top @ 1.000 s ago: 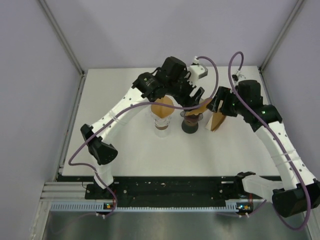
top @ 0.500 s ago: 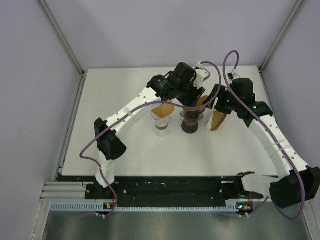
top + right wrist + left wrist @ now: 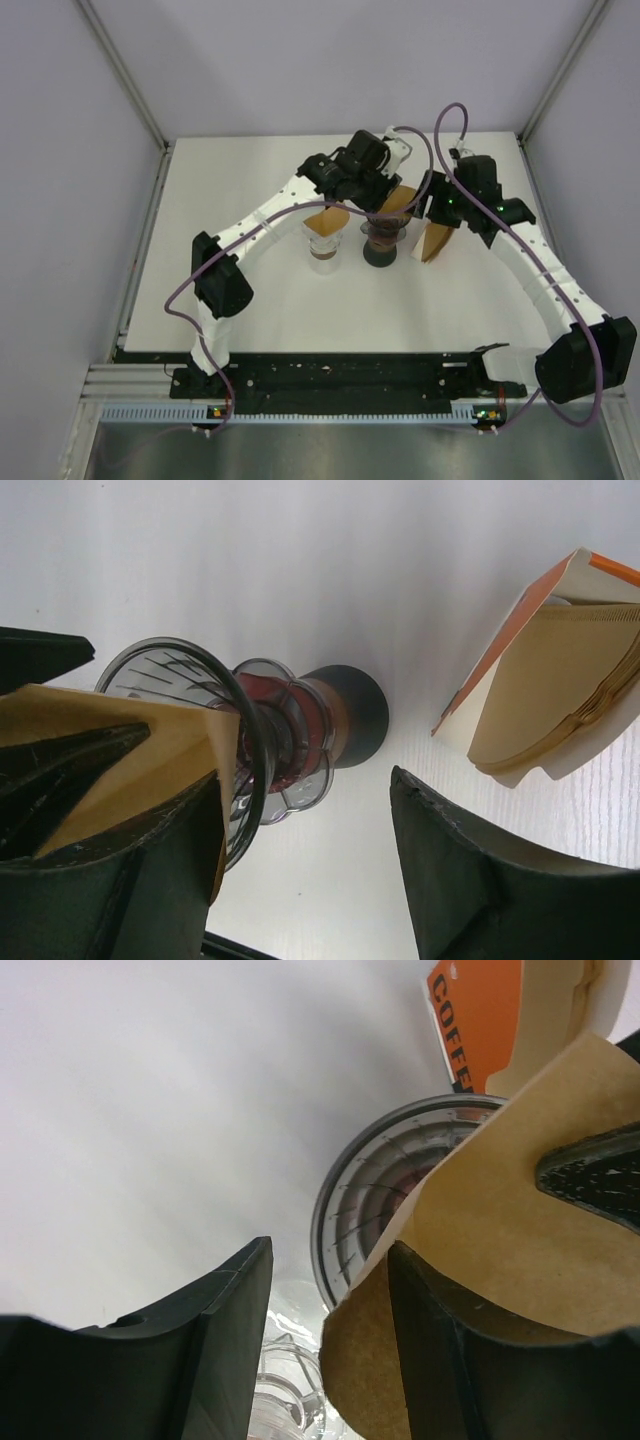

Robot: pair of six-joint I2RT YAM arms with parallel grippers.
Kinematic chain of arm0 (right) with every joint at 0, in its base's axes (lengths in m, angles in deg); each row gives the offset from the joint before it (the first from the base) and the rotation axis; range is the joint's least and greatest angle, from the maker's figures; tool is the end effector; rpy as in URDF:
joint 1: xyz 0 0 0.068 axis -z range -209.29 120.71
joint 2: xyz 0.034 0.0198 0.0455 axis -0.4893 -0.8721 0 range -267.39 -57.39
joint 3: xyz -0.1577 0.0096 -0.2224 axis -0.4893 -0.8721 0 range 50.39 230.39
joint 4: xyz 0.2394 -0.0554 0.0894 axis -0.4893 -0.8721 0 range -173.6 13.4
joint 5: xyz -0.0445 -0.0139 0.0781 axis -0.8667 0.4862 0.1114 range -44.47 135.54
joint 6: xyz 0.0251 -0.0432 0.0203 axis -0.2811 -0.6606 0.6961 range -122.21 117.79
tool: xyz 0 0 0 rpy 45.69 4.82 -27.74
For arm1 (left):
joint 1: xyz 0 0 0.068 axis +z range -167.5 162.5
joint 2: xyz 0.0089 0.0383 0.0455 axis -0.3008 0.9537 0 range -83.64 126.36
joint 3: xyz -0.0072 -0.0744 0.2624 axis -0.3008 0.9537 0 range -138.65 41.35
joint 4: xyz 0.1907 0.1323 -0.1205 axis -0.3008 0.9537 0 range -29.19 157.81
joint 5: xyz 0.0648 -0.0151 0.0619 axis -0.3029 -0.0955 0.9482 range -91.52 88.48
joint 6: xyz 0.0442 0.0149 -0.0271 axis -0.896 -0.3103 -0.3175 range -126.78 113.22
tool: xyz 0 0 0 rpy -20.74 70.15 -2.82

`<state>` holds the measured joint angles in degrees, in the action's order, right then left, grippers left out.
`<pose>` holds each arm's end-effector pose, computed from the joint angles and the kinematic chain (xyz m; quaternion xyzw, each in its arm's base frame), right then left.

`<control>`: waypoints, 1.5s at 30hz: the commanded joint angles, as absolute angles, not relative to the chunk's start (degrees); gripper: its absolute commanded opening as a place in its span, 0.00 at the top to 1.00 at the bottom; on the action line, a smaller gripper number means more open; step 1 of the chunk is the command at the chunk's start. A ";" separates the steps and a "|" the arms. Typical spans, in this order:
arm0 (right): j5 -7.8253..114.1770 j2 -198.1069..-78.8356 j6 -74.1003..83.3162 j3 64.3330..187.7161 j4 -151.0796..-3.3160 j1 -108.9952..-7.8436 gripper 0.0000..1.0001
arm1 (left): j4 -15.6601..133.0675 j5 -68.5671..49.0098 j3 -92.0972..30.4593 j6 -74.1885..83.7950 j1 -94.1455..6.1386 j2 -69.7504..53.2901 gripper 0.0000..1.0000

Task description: Place the coffee filter in the dripper

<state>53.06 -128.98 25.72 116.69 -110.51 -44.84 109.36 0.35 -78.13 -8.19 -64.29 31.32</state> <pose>0.2596 0.0771 0.3320 0.0693 0.8992 0.2136 0.3756 0.3088 -0.3270 0.3559 0.3700 0.8428 -0.1367 0.3660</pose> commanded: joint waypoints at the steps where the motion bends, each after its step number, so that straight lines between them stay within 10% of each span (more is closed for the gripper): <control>1: 50.99 -129.20 23.90 117.53 -110.44 -45.46 0.35 | 105.72 2.70 -78.44 -8.09 -63.21 31.50 0.44; 38: 51.60 -130.96 15.46 129.93 -116.41 -48.81 0.34 | 106.51 -5.47 -78.70 -9.76 -63.30 27.46 0.14; 45: 50.28 -129.72 13.35 134.06 -118.09 -49.24 0.53 | 108.88 -6.00 -83.18 -10.20 -63.03 26.58 0.10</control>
